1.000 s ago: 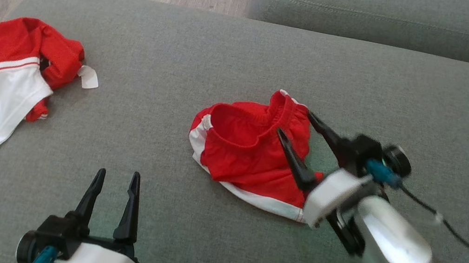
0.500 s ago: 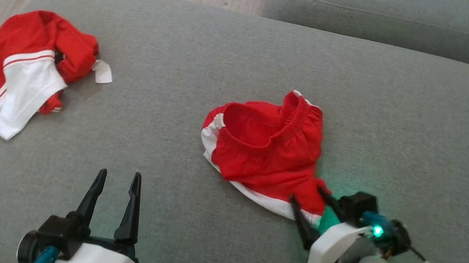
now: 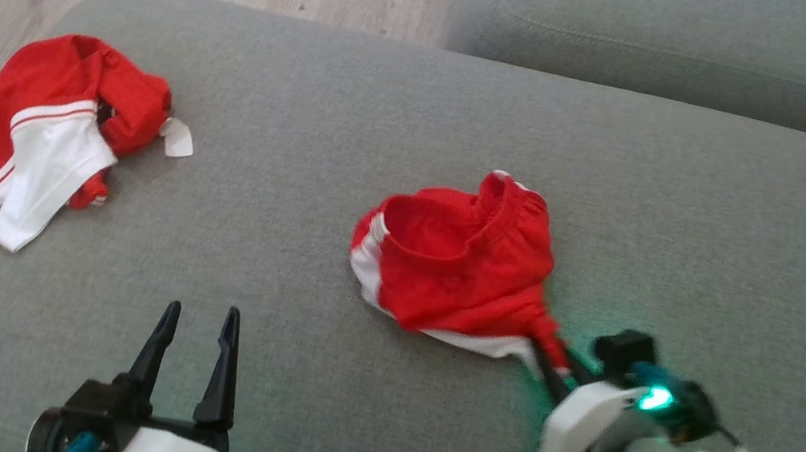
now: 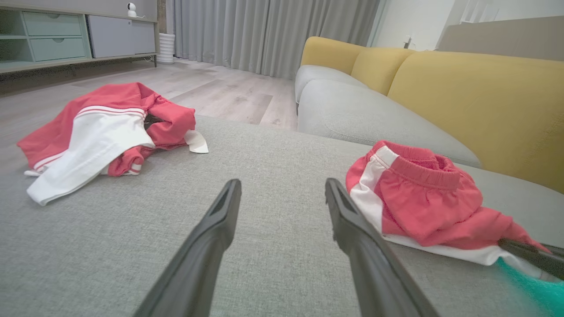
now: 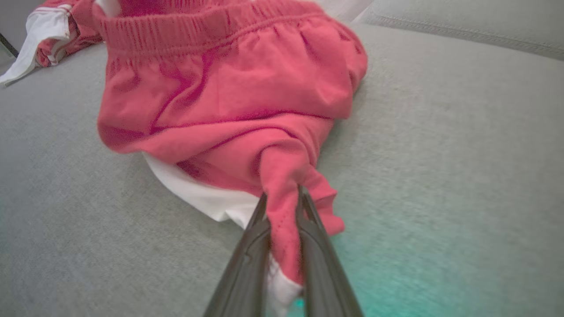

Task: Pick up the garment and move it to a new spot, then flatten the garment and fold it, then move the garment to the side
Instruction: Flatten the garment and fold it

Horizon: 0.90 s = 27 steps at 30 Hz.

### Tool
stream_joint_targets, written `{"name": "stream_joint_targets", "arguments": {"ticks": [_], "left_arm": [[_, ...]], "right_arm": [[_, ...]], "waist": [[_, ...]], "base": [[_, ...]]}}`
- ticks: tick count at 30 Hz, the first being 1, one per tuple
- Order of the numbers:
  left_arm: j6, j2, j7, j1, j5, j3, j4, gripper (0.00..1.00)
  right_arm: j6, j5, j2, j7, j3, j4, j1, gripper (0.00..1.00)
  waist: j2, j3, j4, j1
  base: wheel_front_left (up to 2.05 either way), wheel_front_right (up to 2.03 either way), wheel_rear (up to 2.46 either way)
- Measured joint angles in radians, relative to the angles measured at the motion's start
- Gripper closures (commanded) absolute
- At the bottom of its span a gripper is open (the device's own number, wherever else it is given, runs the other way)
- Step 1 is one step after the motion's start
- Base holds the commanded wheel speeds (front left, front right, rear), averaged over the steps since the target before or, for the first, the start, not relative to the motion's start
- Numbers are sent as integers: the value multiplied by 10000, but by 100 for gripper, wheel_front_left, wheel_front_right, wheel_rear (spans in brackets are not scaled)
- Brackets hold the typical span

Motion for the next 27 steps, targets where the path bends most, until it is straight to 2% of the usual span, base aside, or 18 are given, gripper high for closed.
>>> {"name": "stream_joint_targets", "arguments": {"ticks": [7, 11, 12, 13, 18, 21, 25, 27], "left_arm": [[-6, 0, 0, 275, 0, -31, 0, 0], [-6, 0, 0, 281, 0, -29, -4, 0], [-2, 0, 0, 279, 0, -29, -6, 0], [12, 0, 0, 279, 0, -31, -10, 0], [19, 0, 0, 278, 0, -29, -10, 0], [19, 0, 0, 278, 0, -25, -10, 0], [19, 0, 0, 281, 0, 13, -10, 0], [19, 0, 0, 281, 0, 25, -12, 0]], "right_arm": [[0, -314, -1150, -443, -1965, -169, 193, 100], [0, -769, -1515, -489, -2945, -150, 652, 100], [0, -911, -1519, -499, -3099, -150, 765, 56], [0, -1053, -1507, -500, -3229, -155, 873, 0], [0, -1406, -1273, -587, -4052, -748, 1230, 0], [0, -1476, -1112, -677, -4477, -1772, 1485, 0], [0, -1586, -1012, -573, -4614, -3615, 2032, 0], [0, -1611, -1009, -378, -4610, -4063, 2180, 0]], "waist": [[0, -257, -335, 0], [0, -218, -424, 0], [0, -199, -440, 0], [0, -183, -454, 1], [0, -175, -479, 0], [0, -218, -465, 0], [0, -265, -489, 0], [0, -269, -496, 0]], "base": [[0, 0, 0], [0, 0, 0], [0, 0, 0], [0, 0, 0], [0, 0, 0], [0, 0, 0], [0, 0, 0], [0, 0, 0]]}}
